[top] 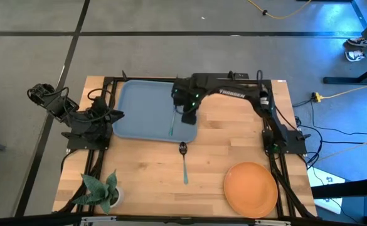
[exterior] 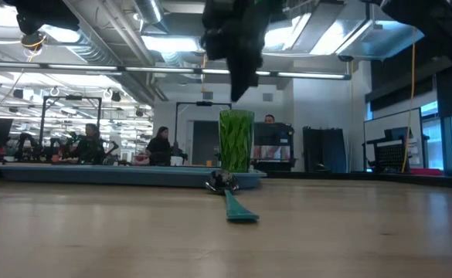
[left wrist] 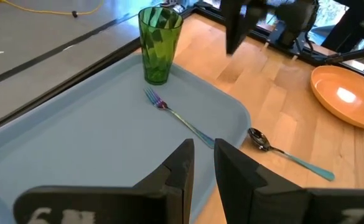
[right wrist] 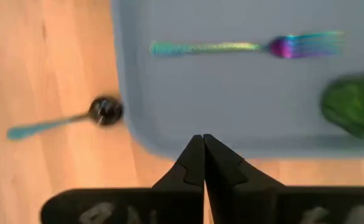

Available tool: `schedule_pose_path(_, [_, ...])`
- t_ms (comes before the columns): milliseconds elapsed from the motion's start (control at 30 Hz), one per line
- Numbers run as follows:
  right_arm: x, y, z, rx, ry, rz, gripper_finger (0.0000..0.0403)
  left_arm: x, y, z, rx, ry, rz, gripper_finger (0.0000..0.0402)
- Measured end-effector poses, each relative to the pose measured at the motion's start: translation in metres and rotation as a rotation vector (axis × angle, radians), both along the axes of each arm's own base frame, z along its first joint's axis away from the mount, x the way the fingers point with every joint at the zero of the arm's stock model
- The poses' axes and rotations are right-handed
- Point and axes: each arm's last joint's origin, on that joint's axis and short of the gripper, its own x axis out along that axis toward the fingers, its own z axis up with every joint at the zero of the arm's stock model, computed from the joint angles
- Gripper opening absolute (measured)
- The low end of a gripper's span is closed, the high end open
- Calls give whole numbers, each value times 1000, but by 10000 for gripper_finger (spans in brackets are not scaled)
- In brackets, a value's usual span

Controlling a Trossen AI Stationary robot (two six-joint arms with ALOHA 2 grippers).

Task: Pick and place plate/cup/fork/spoon on tray
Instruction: Put the blue spoon on the blue tray to the right of the blue fork

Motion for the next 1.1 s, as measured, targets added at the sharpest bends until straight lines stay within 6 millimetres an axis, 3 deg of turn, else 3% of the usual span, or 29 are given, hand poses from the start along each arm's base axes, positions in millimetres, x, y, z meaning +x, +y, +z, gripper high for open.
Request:
schedule_pose_path(233, [11, 7, -56, 131, -30, -58, 2, 0, 0, 0, 2, -1, 2, 56])
schedule_pose_path(367, [6, 17, -74, 156, 36, -15, 2, 0, 0, 0, 2, -2, 2, 56])
schedule_pose_path(633, [3, 54, -75, 229, 122, 40, 2, 0, -1, 0, -17, 10, -21, 56])
schedule_pose_path(967, [5, 127, -74, 303, 261, -272, 4, 0, -1, -1, -29, 17, -36, 56])
schedule_pose_path(1100, [10, 151, -73, 345, 240, -395, 9, 0, -1, -1, -28, 18, -37, 56])
